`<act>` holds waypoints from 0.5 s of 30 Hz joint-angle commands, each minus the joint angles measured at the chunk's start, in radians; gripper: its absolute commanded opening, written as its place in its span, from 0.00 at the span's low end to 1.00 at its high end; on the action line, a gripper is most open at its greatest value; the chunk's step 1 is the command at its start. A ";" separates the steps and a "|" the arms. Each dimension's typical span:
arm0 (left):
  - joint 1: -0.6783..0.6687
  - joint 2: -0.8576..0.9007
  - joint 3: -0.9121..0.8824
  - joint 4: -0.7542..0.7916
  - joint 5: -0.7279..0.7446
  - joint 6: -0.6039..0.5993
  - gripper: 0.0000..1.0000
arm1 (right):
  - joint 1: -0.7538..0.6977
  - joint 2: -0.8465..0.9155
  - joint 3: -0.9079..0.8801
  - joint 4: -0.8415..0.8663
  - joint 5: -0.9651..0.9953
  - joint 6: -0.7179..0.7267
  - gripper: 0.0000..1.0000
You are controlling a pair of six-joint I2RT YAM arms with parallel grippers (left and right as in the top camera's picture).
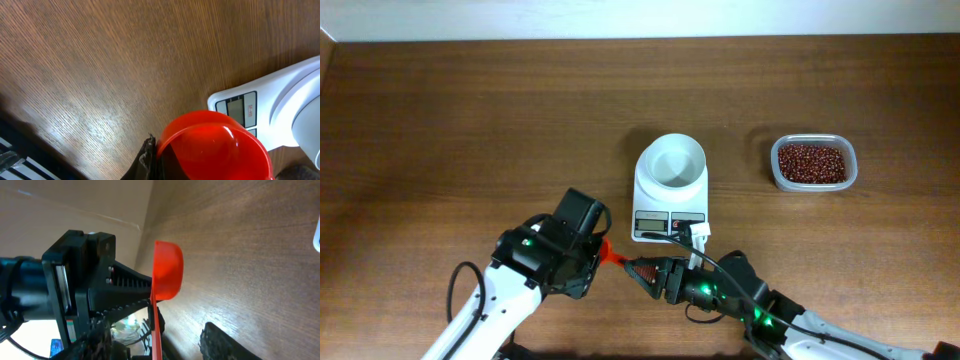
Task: Scoop and weigh 50g on scale
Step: 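Bring the right gripper to the scoop handle held by the left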
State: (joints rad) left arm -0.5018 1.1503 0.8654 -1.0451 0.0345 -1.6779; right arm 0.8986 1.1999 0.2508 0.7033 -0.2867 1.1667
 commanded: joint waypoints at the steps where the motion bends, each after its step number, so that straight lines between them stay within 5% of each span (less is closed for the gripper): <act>1: -0.031 0.003 0.002 0.008 0.003 -0.042 0.00 | 0.030 0.005 0.013 0.006 0.064 0.020 0.57; 15: -0.107 0.073 0.002 0.042 0.000 -0.068 0.00 | 0.032 0.004 0.013 0.012 0.065 0.029 0.31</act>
State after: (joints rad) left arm -0.6041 1.2083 0.8654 -1.0039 0.0372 -1.7298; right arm 0.9211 1.2007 0.2508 0.7071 -0.2310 1.2007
